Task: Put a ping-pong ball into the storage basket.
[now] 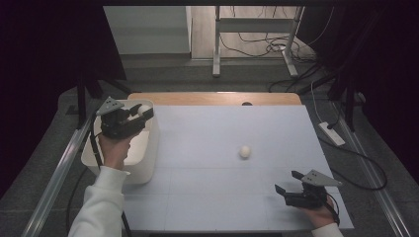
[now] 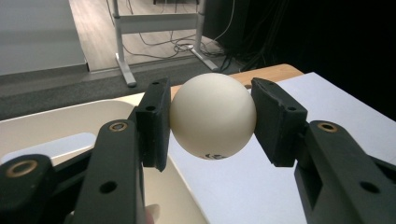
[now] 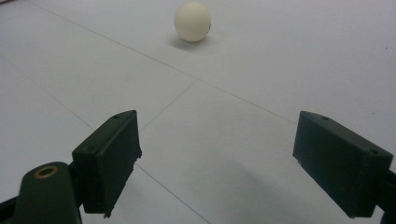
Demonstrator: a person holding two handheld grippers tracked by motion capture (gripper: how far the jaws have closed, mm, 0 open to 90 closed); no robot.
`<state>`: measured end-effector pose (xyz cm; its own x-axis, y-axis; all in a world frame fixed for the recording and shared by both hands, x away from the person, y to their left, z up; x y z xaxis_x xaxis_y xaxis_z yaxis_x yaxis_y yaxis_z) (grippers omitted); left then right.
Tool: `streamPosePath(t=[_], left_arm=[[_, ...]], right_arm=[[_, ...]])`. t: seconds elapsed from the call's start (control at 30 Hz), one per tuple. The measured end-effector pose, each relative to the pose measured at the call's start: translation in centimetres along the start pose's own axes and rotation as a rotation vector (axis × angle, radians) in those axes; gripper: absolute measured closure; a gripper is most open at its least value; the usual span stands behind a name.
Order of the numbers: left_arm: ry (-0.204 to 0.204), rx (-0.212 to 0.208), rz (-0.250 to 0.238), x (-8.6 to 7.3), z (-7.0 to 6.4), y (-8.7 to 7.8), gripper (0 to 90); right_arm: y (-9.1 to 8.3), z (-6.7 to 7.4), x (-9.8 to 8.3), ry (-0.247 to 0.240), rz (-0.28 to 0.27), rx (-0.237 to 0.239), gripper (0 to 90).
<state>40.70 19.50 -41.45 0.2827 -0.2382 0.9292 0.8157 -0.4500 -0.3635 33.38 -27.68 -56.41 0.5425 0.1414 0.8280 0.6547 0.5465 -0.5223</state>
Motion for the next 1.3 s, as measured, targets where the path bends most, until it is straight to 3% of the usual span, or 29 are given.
streamPosePath(t=[0.67, 1.3], left_arm=[[-0.016, 0.052, 0.013, -0.4, 1.9, -0.8, 50.6], [-0.055, 0.131, 0.044, -1.6, 5.4, -2.4, 50.6]], right_arm=[[0.1, 0.0, 0.0, -0.002, 0.001, -0.001, 14.9], [0.1, -0.1, 0.0, 0.0, 0.002, -0.006, 15.0]])
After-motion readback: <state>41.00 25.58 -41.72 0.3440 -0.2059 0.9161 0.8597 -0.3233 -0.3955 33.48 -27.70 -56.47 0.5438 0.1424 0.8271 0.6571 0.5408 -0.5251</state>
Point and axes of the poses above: each handheld gripper's, and its own axes: y roughly forward along the jaws, x roughly out of its top, z roughly to its left, the point moved 9 cm from there along y, roughly forward along the jaws, and after that the axes turned 14 degrees about y, right-handed, at the moved point
